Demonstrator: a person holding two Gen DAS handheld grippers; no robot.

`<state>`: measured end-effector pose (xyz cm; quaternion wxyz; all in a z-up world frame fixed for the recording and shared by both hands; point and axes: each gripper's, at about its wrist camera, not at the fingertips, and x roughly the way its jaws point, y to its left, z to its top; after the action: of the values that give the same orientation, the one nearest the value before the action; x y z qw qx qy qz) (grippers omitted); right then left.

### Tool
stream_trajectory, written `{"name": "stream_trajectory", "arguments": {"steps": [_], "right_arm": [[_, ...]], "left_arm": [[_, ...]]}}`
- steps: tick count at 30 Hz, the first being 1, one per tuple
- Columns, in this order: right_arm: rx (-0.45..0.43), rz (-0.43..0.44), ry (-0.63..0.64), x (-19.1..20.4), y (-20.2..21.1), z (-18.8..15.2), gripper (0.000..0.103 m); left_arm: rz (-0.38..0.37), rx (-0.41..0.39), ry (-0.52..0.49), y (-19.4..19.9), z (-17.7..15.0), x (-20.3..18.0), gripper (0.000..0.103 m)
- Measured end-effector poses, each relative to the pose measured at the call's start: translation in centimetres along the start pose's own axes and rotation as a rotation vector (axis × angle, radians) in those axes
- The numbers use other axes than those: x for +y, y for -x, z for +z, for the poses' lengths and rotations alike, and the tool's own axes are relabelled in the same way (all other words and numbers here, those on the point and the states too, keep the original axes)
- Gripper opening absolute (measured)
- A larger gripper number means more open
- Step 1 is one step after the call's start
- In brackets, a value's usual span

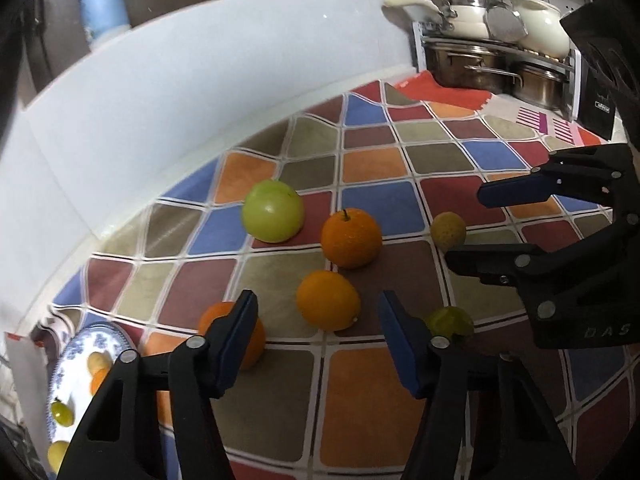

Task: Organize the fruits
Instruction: 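Grasp a mandarin with the left tool while the right tool grasps a small yellow fruit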

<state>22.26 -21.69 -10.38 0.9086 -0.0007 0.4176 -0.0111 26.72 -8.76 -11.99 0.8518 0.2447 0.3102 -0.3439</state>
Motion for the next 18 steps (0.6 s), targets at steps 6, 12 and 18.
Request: {"name": "stream_trajectory", "arguments": {"steps": [6, 12, 18], "right_arm": [[0.018, 0.021, -0.018, -0.2, -1.0, 0.3, 0.054], [0.053, 0.039, -0.045, -0.5, -2.2, 0.1, 0.046], [0.068, 0.047, -0.05, -0.6, -2.8, 0.0, 0.036]], "left_arm": [[-0.03, 0.041, 0.006, -1.1, 0.2, 0.3, 0.05], [-0.061, 0.079, 0.017, -1.9, 0.2, 0.6, 0.039], [-0.077, 0.082, 0.027, -2.1, 0.3, 0.7, 0.036]]}}
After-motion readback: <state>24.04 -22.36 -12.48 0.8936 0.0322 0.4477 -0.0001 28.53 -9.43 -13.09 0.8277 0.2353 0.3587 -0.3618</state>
